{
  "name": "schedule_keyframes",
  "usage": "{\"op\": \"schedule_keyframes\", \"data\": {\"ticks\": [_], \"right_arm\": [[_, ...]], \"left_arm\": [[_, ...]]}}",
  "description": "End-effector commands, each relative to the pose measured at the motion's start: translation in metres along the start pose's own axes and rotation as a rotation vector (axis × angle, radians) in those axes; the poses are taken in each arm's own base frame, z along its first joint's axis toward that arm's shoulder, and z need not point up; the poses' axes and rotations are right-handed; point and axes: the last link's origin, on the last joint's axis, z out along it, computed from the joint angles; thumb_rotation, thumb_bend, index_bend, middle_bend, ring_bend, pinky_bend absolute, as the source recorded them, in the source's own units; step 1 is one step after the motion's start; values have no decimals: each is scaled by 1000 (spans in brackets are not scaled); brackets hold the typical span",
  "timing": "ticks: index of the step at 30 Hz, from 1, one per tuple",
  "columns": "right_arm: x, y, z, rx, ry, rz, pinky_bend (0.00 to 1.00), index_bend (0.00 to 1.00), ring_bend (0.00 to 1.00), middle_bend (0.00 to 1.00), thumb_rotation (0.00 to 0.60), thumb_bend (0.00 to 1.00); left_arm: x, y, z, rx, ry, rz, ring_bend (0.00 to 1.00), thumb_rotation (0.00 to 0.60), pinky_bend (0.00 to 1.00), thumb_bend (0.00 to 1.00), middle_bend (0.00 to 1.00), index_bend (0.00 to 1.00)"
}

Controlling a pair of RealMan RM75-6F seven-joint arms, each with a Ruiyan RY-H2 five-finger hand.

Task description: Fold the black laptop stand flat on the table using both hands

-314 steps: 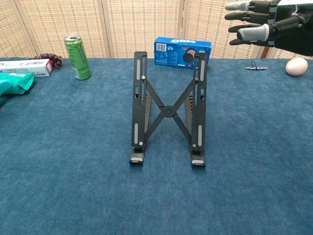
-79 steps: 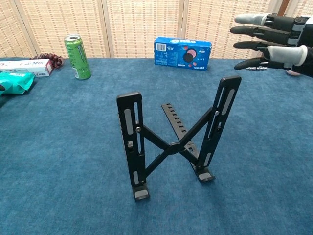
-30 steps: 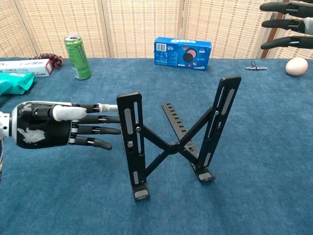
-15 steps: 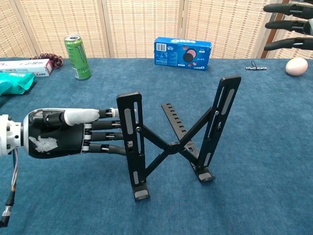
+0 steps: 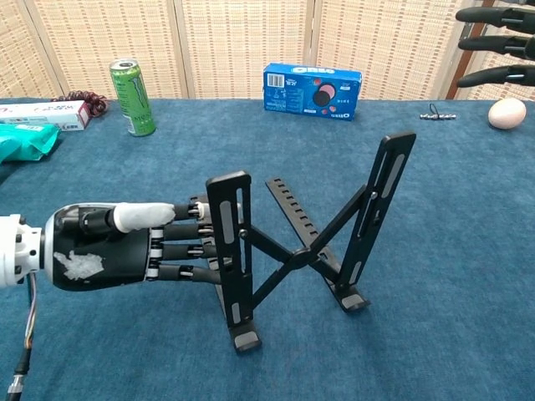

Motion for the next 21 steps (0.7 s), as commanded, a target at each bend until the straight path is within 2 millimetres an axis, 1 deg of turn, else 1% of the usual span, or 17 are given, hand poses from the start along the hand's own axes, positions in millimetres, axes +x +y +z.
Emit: {"op": "schedule_keyframes", "data": {"ticks": [1,5,9,15,21], "right_arm": [[0,0,0,3,1,0,212,0,0,0,600,229],[0,1,0,6,-5,-45,212,0,0,0,600,229],[-6,4,1,-4,-30,-104,212,0,0,0,600,229],[-14,7,5,-25,-77,-238,212,0,0,0,600,226],[-25,12,16,-52,-94,-320,212,0,0,0,600,125]], "left_arm": [[5,8,0,-47,25,7,82,600,231,151,108,0],[13,23,-9,-130,59,32,82,600,230,151,108,0],[22,38,-21,-182,106,83,81,600,224,151,108,0],[38,51,-45,-215,213,262,80,600,216,152,108,0],[46,60,-71,-241,295,340,79,600,208,151,108,0]]}}
